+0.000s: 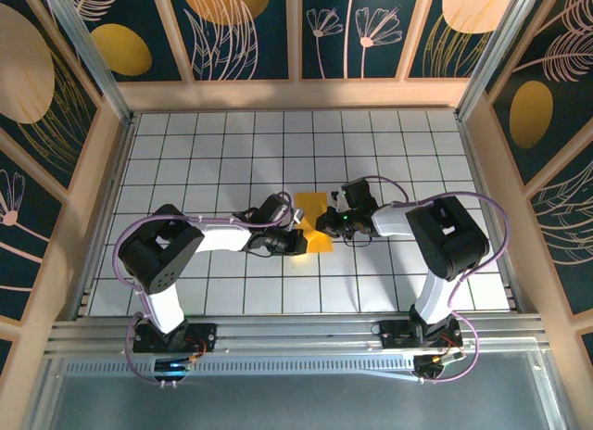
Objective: Fold a paper plane with a square sheet of paper (fold left side to right side)
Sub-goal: Fold the triangle a second time at the center of the table.
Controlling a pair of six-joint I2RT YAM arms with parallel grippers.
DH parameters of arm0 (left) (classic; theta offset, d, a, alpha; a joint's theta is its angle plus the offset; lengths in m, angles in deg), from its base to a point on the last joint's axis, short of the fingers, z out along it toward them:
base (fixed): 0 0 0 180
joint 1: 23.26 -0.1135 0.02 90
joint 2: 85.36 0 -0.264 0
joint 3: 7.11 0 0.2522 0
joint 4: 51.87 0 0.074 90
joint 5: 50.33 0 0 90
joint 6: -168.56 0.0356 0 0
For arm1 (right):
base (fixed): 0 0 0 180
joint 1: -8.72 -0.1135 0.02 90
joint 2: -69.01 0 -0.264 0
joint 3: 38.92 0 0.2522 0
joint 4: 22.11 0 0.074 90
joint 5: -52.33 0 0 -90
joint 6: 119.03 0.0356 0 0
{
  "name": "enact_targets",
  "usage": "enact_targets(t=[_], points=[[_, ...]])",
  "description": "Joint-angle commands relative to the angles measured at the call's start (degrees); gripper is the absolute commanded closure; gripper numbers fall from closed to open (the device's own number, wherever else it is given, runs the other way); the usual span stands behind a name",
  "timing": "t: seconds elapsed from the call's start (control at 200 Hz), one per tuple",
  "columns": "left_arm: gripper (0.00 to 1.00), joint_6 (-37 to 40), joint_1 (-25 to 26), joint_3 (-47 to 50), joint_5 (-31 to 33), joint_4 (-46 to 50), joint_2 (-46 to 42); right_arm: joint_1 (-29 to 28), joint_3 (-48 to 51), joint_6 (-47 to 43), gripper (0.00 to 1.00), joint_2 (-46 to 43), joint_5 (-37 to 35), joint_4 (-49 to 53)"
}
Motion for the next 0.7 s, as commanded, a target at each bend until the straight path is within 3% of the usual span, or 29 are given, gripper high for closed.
enact_targets(t=[0.0, 0.46, 0.696], points=[[0.94, -0.91, -0.13, 1.41, -1.9, -0.86, 1.06, -0.93, -0.21, -1.79, 1.0, 2.31, -2.65, 4.46], [0.94, -1.67, 0.66, 3.76, -1.58, -0.56, -0.84, -1.02, -0.46, -1.79, 1.0, 2.57, -2.68, 4.83], [0.94, -1.08, 0.23, 2.92, 0.17, 1.32, -8.77, -1.09, -0.3, -1.88, 1.0, 2.48, -2.68, 4.86]])
